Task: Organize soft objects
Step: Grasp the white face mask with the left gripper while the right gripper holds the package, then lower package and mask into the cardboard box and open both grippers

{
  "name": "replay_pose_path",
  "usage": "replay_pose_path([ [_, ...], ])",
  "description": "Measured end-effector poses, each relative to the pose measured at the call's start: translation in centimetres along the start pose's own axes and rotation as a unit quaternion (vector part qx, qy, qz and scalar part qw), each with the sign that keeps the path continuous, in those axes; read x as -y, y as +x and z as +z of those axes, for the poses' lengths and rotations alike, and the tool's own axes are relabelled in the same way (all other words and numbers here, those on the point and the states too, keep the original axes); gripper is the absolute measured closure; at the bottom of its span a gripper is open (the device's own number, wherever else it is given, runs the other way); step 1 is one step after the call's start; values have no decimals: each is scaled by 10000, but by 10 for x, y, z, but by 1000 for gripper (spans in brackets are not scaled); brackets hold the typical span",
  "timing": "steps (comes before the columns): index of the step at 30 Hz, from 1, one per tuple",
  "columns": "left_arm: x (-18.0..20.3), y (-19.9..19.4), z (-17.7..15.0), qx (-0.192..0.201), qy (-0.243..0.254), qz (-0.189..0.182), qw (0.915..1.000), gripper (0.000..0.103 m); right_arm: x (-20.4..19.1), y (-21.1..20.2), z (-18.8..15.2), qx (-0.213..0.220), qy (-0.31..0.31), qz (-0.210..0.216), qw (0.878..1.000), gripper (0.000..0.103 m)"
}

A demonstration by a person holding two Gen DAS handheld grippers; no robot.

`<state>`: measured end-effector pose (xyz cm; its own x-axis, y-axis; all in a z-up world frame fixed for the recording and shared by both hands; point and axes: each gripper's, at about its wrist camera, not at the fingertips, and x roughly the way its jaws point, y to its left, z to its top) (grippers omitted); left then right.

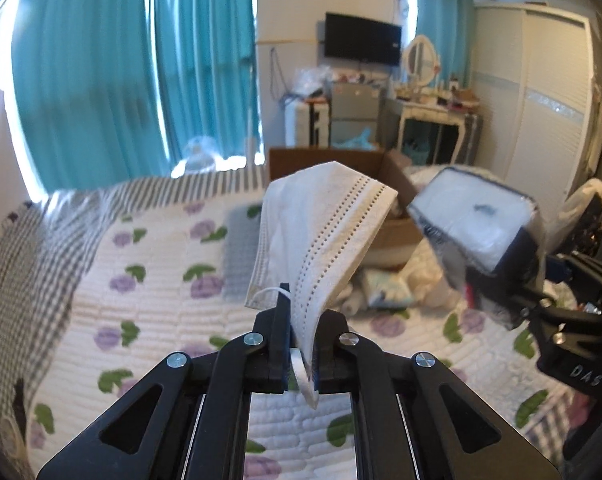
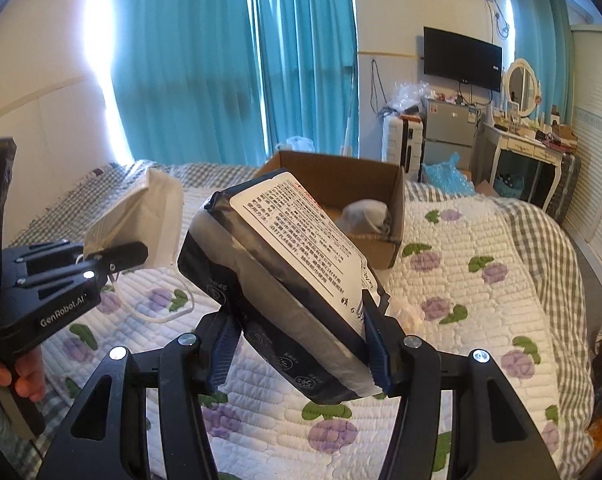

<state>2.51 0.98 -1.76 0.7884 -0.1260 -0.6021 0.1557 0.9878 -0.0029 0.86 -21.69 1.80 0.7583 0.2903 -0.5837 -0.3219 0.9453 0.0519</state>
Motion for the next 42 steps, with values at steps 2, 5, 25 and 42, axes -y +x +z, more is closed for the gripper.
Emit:
replay_pose_path([
  [2, 3, -3, 12, 111, 82, -21, 9999, 97, 1, -3, 8, 82, -23, 4, 10000, 48],
  [5, 8, -3, 31, 251, 209, 9, 9995, 97, 4, -5, 27, 230, -112, -4, 9997, 48],
  [25, 16, 154, 112, -24, 717, -32, 9974, 88, 65, 134, 144, 158, -705, -258, 9971, 48],
  [42, 8, 160, 99, 48, 567, 123, 9983, 32, 84, 182, 140, 234, -383, -160, 9989, 15],
])
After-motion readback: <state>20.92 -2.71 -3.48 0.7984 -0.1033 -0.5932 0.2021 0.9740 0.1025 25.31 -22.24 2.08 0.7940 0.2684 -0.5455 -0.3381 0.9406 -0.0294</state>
